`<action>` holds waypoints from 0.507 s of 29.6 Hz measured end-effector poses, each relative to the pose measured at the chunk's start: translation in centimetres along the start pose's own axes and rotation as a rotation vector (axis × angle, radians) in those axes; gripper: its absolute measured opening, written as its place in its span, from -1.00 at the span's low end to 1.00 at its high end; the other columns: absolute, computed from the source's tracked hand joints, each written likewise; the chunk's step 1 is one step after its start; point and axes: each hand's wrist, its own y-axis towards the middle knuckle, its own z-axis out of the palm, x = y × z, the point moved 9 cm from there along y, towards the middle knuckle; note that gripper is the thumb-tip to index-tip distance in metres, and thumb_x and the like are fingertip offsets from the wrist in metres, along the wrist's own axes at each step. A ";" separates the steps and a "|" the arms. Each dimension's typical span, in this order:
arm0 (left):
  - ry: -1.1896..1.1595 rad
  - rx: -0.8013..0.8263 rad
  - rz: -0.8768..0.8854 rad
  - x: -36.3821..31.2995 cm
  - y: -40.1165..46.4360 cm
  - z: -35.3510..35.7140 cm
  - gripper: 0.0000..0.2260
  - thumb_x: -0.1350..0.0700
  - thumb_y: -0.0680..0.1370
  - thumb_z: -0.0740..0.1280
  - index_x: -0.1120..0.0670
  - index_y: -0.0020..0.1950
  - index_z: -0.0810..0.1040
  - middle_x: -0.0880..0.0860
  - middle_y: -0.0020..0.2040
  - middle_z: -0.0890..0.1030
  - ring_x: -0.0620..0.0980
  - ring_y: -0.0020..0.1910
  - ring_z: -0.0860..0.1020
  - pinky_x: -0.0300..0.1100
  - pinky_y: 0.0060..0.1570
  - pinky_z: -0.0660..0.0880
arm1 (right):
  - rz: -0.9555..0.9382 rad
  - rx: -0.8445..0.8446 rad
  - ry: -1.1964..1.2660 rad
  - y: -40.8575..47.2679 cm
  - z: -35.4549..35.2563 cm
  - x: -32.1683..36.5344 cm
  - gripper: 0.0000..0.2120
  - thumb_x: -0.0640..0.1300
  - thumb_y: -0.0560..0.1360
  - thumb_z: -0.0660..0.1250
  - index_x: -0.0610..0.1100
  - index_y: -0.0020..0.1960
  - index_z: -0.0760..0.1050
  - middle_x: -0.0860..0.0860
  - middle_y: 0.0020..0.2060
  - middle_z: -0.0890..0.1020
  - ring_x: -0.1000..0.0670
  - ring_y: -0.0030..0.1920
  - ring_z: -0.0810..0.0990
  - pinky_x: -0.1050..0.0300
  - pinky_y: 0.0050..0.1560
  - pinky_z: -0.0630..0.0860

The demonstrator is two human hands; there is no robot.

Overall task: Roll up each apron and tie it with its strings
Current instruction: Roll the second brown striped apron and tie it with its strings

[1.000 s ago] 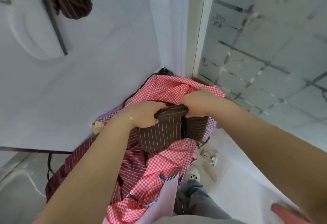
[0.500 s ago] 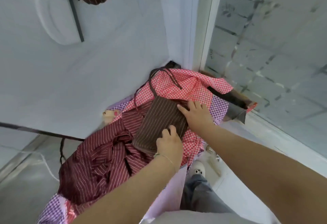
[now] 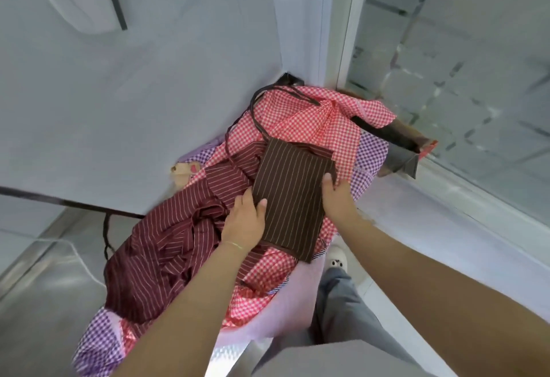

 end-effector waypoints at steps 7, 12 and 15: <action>-0.244 -0.060 0.051 -0.6 -1.2 0.4 -0.43 -0.09 0.63 0.15 0.06 0.56 0.06 0.12 0.48 0.27 0.10 0.40 0.34 0.02 0.33 0.34 | -0.011 -0.083 0.165 -2.4 0.6 -1.3 -0.41 -0.27 0.62 0.14 0.00 0.55 0.00 -0.06 0.50 0.21 -0.10 0.47 0.24 -0.04 0.43 0.21; 0.352 -0.344 0.789 -5.4 -6.7 1.5 -0.60 -0.05 0.62 0.18 0.10 0.40 0.42 0.10 0.38 0.43 0.08 0.34 0.40 0.07 0.34 0.36 | -0.515 -0.258 -0.380 -5.4 -0.3 0.6 -0.49 -0.25 0.51 0.29 -0.18 0.44 0.29 -0.15 0.36 0.38 -0.12 0.33 0.39 -0.06 0.34 0.38; 0.603 -0.167 0.980 -4.2 -7.3 5.5 -0.58 -0.08 0.61 0.16 0.13 0.37 0.47 0.08 0.38 0.47 0.06 0.40 0.39 0.06 0.40 0.26 | -0.880 0.086 -0.562 -9.1 4.5 -0.1 -0.47 -0.11 0.50 0.35 -0.24 0.41 0.34 -0.15 0.36 0.45 -0.12 0.39 0.39 -0.05 0.42 0.33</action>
